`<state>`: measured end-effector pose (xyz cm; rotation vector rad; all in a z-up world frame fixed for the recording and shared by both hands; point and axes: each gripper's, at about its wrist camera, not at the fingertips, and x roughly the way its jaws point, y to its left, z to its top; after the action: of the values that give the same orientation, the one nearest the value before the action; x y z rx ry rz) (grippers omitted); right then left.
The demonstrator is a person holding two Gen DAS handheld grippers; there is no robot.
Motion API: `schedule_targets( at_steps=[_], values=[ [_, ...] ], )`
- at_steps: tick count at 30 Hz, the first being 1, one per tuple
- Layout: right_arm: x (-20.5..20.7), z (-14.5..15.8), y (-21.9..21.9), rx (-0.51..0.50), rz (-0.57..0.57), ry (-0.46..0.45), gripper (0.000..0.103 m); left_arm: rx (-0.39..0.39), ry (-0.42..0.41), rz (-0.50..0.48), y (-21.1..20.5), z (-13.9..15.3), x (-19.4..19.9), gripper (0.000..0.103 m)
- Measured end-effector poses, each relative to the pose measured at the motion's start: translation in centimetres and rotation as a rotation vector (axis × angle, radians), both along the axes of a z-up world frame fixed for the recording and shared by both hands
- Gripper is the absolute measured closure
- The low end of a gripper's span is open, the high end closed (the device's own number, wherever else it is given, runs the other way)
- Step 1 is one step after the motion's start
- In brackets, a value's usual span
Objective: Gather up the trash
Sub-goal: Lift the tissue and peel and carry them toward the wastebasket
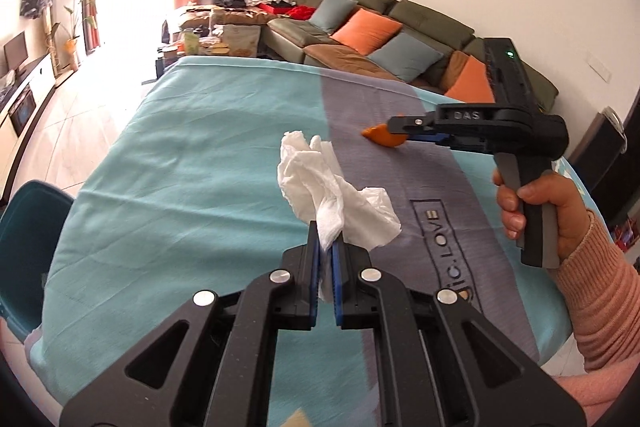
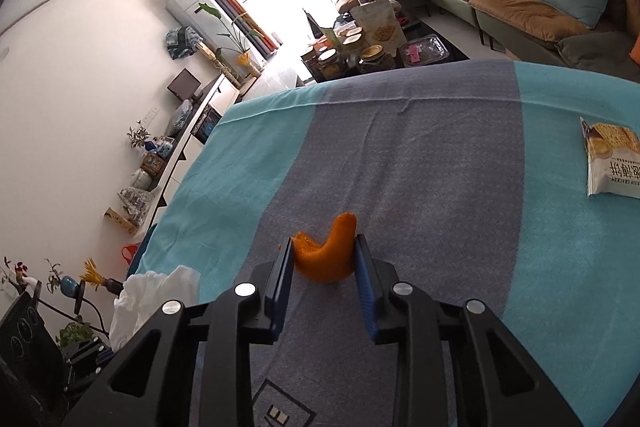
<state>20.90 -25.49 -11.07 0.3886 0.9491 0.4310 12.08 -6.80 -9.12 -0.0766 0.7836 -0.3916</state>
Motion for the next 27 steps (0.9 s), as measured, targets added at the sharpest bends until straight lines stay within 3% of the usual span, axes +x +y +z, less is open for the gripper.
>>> schedule_targets(
  at_steps=[17, 27],
  values=[
    [-6.4, 3.3, 3.4, 0.034, 0.091, -0.150, 0.080, 0.038, -0.033, 0.066, 2.4, -0.3, -0.3, 0.097],
    [-8.7, 3.4, 4.8, 0.061, 0.129, -0.165, 0.080, 0.046, -0.050, 0.093, 3.3, 0.6, -1.6, 0.097]
  ],
)
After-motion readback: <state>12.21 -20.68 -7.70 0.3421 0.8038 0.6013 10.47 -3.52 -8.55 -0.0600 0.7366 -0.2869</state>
